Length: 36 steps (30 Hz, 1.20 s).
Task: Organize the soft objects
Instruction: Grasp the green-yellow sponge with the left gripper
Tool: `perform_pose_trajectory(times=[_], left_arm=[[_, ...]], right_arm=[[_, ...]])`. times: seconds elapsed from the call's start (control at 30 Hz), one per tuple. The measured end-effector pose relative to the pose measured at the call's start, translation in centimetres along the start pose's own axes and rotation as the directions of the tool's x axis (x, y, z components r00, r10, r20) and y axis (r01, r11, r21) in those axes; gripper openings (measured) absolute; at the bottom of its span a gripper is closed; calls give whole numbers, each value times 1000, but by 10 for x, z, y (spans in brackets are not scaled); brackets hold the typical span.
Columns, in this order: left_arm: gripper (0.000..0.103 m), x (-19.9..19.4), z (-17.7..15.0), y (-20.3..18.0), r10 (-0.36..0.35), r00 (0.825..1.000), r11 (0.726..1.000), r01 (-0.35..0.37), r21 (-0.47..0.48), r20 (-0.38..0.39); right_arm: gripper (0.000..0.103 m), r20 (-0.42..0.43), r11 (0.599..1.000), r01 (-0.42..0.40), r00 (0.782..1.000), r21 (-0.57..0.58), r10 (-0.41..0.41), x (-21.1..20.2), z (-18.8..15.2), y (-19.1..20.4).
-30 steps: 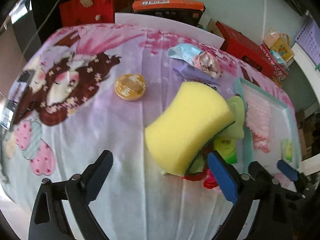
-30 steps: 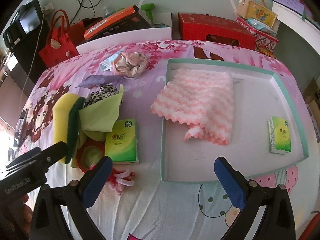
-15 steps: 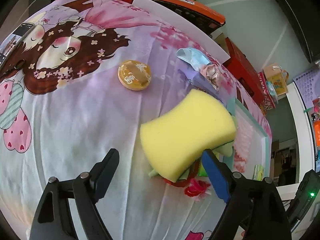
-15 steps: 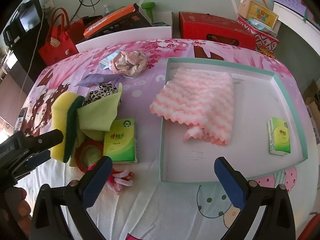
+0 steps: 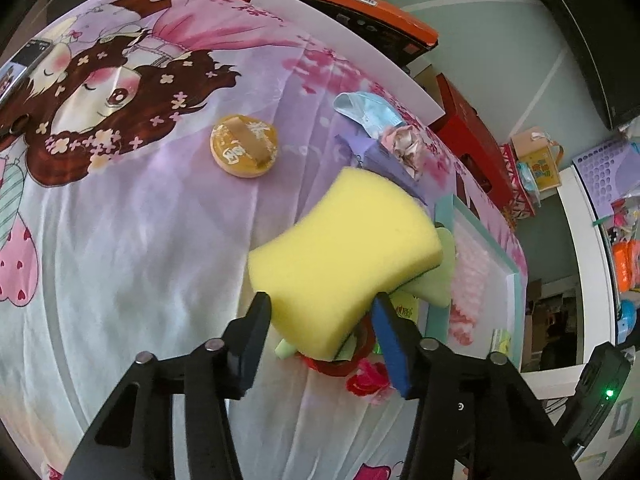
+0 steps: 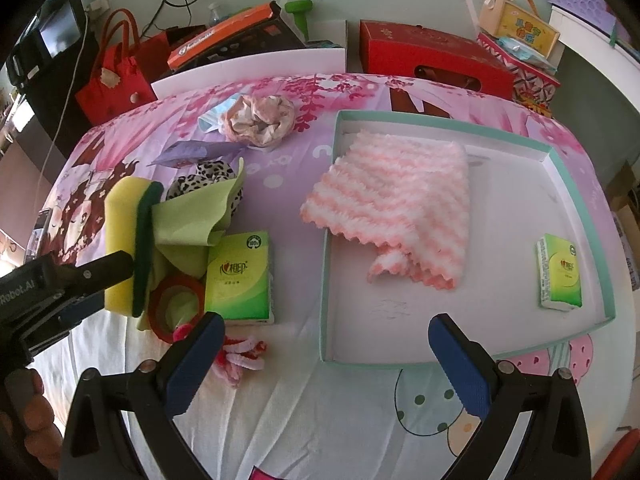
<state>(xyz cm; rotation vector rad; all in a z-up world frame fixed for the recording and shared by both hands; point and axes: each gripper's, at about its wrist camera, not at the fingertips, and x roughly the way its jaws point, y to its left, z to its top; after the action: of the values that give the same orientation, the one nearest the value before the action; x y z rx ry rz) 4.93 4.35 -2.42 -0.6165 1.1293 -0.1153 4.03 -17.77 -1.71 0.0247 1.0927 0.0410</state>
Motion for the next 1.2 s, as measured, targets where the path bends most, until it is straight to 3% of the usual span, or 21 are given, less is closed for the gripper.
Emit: perform_pose_trajectory(times=[0.27, 0.67, 1.2], left_arm=[[29, -7, -1, -10, 46, 998, 996, -49, 76, 36], [19, -16, -2, -12, 57, 996, 992, -64, 107, 68], [17, -38, 2, -14, 67, 986, 990, -84, 113, 150]], right_arm=[[103, 0, 1000, -3, 1000, -2, 3, 1, 0, 0], [103, -2, 1000, -4, 1000, -15, 4, 1, 0, 3], [103, 27, 996, -56, 998, -68, 58, -7, -1, 15]])
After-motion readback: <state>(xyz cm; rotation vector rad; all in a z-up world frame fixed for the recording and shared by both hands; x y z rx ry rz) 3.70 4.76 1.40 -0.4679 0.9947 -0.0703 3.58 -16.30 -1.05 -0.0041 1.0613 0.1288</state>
